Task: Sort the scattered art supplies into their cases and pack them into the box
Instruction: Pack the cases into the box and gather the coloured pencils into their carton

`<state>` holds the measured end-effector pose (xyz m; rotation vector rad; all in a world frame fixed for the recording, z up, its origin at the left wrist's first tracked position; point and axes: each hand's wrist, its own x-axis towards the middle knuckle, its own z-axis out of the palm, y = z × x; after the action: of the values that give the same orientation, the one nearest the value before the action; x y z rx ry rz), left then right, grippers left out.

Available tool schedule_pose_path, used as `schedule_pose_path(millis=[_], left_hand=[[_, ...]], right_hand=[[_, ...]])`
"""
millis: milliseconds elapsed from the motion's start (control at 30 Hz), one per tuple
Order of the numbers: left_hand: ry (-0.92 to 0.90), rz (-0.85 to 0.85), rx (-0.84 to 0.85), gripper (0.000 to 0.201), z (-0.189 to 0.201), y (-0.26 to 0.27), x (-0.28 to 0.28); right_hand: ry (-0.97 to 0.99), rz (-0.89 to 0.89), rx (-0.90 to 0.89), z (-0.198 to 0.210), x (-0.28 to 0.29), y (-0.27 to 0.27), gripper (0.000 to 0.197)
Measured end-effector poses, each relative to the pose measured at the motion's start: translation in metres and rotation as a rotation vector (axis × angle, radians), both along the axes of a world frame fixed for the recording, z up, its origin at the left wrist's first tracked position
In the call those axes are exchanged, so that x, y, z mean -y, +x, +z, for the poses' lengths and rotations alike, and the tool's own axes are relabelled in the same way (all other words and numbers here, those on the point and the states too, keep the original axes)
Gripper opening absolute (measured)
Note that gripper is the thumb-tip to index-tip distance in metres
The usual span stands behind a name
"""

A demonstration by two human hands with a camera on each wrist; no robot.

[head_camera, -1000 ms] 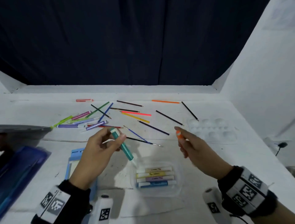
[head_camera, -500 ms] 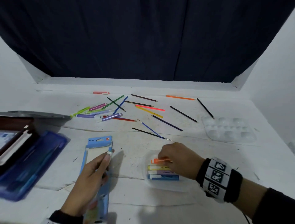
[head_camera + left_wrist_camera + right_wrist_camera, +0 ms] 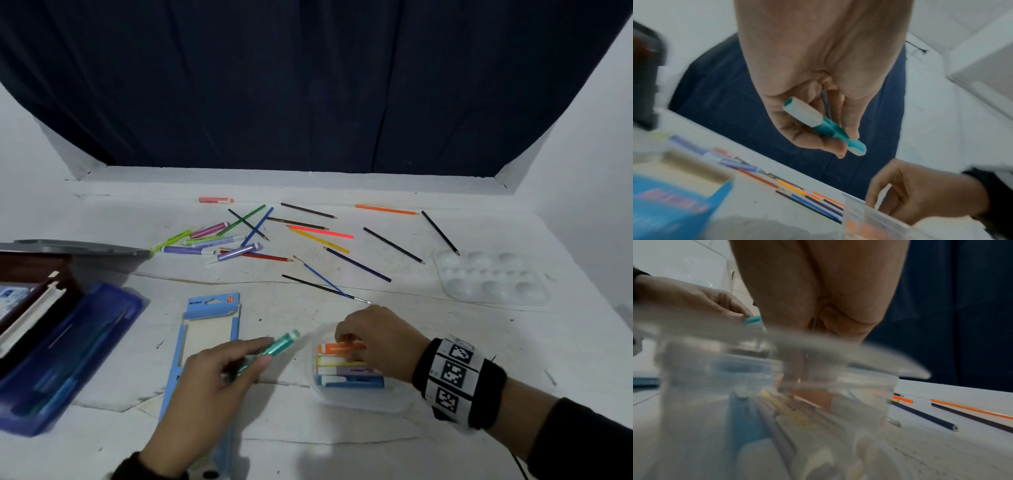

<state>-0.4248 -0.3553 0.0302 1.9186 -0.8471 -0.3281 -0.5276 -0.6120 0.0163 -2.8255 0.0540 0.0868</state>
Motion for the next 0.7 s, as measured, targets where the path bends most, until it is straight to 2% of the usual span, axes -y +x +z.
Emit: schedule_pose_path(millis=[167,267,367,533,700], left_hand=[[0.115,-0.351,0.386,0.02,-0.002,-0.002,0.051],[0.216,-0.486,0.539,0.023,-0.004,-0.001,0.082],[0.349,-0.57,0.727,0.027,-0.005,-0.008,0.109],[0.592,-0.611,0.836,0.029,-0.004,-0.023,0.134],[0.663,-0.585,0.865,0.029,-0.001,-0.026,0.144]], right_hand=[[0.163,-0.127,0.162,0.015,0.016,-0.019,0.014],[0.106,-0.183,0.262,0.018,0.029,-0.035,0.011],[0.069,-0.217,0.271,0.01,0.038,-0.05,0.009],[0.108,-0.21,0.081,-0.002,0.039,-0.061,0.022],[0.139,-0.212,-0.004,-0.007,0.036,-0.057,0.027]])
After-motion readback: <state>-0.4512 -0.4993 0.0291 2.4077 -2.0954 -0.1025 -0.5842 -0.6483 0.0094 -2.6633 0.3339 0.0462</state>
